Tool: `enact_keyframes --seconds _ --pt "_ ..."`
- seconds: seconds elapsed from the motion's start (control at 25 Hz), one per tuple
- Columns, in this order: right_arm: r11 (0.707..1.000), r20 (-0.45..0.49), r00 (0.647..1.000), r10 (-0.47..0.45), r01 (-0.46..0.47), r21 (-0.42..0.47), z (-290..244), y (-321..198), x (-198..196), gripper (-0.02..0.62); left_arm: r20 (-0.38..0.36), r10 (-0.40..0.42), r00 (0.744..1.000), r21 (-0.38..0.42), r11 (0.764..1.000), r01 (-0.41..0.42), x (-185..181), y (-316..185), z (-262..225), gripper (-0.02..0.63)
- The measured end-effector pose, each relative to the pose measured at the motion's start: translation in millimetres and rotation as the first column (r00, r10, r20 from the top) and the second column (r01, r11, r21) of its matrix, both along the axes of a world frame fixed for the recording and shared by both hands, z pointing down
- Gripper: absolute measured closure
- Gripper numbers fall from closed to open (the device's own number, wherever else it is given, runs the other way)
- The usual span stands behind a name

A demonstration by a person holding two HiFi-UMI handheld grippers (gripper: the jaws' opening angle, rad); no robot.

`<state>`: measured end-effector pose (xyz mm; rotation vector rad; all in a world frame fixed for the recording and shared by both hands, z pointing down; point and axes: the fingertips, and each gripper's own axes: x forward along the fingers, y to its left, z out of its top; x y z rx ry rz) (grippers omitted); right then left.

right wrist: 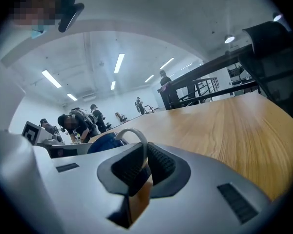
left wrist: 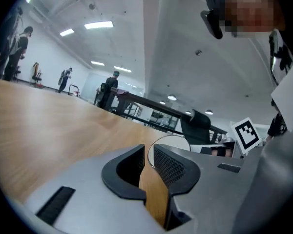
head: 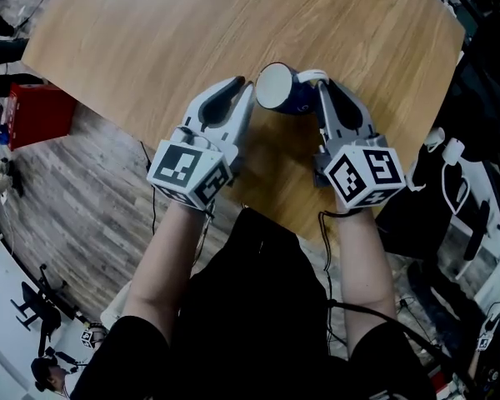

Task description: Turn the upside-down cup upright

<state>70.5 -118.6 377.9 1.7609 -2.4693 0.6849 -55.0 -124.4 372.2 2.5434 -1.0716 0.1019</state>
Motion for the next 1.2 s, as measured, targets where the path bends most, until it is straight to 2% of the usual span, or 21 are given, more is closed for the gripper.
enact_keyframes --seconds 0.2,0.36,0.44,0.56,0.64,0.72,0.92,1.08,1.2 --pt "0.999 0.059 0.998 0.009 -0.012 0.050 -2.7 5.8 2.4 0.558 -0.050 0.046 0.998 -0.054 0.997 -0.049 12.7 1.5 3.5 0.500" --pt "0.992 0.075 0.997 -0.012 0.002 0.128 -13.9 9.5 5.6 0.558 -0.160 0.077 0.984 -0.115 0.989 -0.096 20.7 3.8 -1.4 0.495" --pt "0.986 0.082 0.996 -0.034 0.020 0.167 -19.1 11.6 7.1 0.558 -0.201 0.123 0.972 -0.149 0.977 -0.155 25.6 6.6 -4.1 0.495" --pt "0.975 0.088 0.993 -0.074 0.054 0.215 -24.8 15.5 8.0 0.558 -0.239 0.209 0.948 -0.207 0.943 -0.260 33.1 13.2 -5.5 0.501" --pt "0.969 0.085 0.992 -0.096 0.073 0.238 -27.2 18.8 6.4 0.558 -0.231 0.241 0.943 -0.248 0.922 -0.296 33.1 15.6 -2.7 0.521" --pt "0.962 0.076 0.990 -0.117 0.094 0.258 -28.9 22.7 2.9 0.557 -0.200 0.249 0.947 -0.289 0.909 -0.300 31.0 16.3 2.2 0.549" --pt "0.961 0.035 0.989 -0.145 0.133 0.241 -24.0 25.4 -2.9 0.557 -0.174 0.181 0.968 -0.390 0.890 -0.236 25.4 10.1 9.4 0.577" --pt "0.976 0.060 0.990 -0.129 0.116 0.184 -12.0 24.0 -1.4 0.557 -0.104 0.158 0.982 -0.419 0.889 -0.187 25.7 9.6 14.3 0.578" --pt "0.987 0.078 0.991 -0.110 0.100 0.126 -2.7 22.1 -0.8 0.558 -0.056 0.130 0.990 -0.409 0.901 -0.142 23.8 8.1 13.1 0.580"
